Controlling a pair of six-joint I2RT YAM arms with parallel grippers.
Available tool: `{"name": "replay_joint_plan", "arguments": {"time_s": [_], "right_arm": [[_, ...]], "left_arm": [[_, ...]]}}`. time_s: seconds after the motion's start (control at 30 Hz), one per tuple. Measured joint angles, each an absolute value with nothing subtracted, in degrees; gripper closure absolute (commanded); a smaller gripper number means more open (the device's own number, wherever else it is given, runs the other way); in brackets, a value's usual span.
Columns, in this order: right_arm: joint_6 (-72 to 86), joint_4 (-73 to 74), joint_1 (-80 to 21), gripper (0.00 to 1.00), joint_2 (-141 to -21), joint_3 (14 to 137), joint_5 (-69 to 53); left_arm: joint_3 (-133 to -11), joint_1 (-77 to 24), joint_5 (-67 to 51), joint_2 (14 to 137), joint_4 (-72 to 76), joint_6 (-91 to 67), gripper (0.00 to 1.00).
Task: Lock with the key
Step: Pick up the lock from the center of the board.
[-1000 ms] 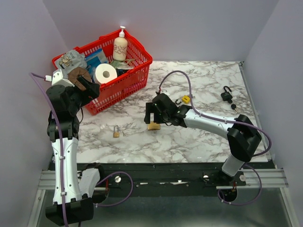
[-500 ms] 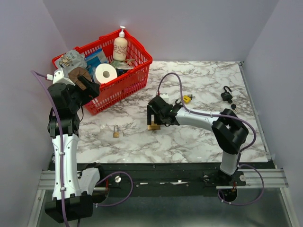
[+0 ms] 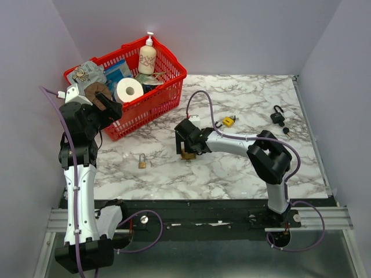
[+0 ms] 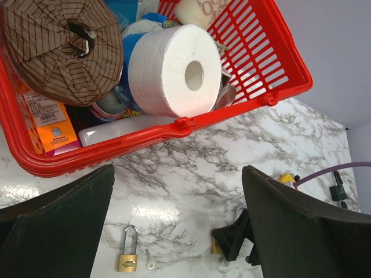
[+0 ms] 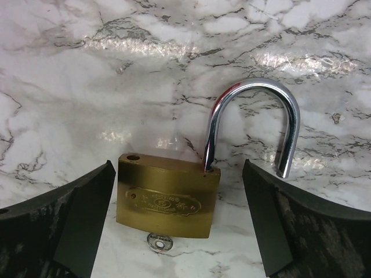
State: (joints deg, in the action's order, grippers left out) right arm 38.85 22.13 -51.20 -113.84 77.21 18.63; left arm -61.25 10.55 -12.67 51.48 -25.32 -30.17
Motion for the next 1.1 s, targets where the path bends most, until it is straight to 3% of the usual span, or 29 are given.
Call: {"name": "replay_joint_plan", "arguments": {"time_s": [0.4, 0.8, 1.1], "right_arm": [[37.91, 22.55, -55.18, 0.00, -113.91, 76.97, 19.62], [32.10, 20.62, -55.42, 0.35, -113.86, 75.46, 21.30], [15.38, 11.99, -55.16, 0.36, -107.79, 65.67, 12.64]], "left_arm": [[-59.75, 10.55, -12.47, 50.33, -24.86, -29.47, 0.01], [-59.72, 10.55, -12.21, 49.78, -24.84, -27.99, 0.01], [-59.72, 10.55, -13.30, 49.91, -23.90, -27.70, 0.01]]}}
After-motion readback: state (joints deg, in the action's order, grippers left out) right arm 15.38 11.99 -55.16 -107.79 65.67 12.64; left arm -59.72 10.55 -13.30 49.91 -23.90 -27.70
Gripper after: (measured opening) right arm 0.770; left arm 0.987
